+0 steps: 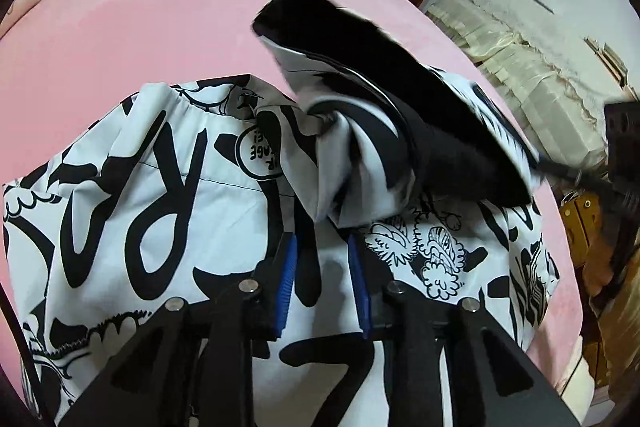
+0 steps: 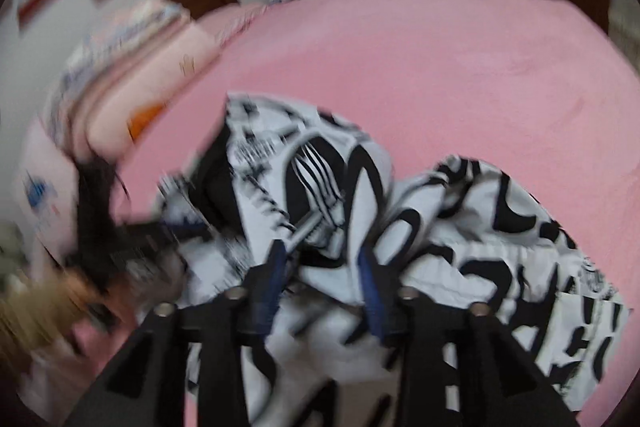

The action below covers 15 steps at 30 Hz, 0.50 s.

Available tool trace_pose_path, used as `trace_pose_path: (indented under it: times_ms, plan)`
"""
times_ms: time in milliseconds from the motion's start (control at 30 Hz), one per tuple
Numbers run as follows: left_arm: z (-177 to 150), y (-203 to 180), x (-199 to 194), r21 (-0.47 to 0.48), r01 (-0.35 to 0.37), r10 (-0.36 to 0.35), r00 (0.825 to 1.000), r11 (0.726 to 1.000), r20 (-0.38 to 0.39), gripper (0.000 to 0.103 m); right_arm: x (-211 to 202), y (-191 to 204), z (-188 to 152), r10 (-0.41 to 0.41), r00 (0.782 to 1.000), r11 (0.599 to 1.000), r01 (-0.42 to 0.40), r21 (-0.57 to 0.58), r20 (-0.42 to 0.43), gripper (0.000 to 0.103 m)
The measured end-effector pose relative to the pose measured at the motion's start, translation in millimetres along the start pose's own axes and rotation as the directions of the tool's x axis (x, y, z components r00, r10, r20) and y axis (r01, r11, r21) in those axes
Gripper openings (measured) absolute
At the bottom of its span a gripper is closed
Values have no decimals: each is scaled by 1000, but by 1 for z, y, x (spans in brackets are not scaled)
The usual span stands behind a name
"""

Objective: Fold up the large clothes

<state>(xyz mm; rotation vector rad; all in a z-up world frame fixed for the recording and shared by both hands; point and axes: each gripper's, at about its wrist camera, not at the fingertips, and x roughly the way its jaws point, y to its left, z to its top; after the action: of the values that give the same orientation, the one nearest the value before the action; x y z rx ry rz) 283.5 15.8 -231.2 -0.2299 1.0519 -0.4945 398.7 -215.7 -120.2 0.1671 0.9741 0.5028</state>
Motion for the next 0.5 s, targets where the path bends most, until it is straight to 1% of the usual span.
trace_pose_path:
  times_ms: [33,67,100,133,167,233,300,333,400,433,467,500]
  plan:
    - [-2,0,1,1,4,-4,1000,1000,1,25,-2,-1,9,21,1000,999,-22,39,15,46]
    - [-9,-4,-2,3,4,-4,1000,1000,2,25,1,-4,24,33,999,995,-35,90,30,51]
    - [-11,-3,-2,3,5,-5,1000,1000,5,25,3,-8,30,38,999,992,-42,118,34,53]
    - [-3,-9,3,0,7,-7,1000,1000,5,25,9,-13,43,44,998,987,-49,151,34,53]
    - [-2,-23,5,-3,8,-8,1000,1000,5,25,14,-17,54,42,999,983,-47,175,33,53]
    - [-1,-25,5,-8,19,-19,1000,1000,3,25,23,-23,71,28,999,974,-35,222,37,53]
    - [-3,-25,7,1,23,-23,1000,1000,5,25,35,-28,91,-11,1000,970,5,245,24,53]
    - [-3,-26,8,11,23,-23,1000,1000,8,25,41,-31,97,-36,999,969,33,245,7,53]
    - [-2,-27,7,11,37,-37,999,999,10,25,61,-39,103,-54,996,966,68,250,-65,53]
    - [1,-26,5,5,57,-57,998,998,11,25,70,-46,101,-39,994,961,67,270,-106,53]
    - [3,-27,2,0,69,-69,998,998,15,25,80,-51,99,-4,991,951,45,305,-132,53]
    - [8,-25,-4,-6,89,-89,996,996,28,25,85,-52,93,24,990,948,23,317,-142,53]
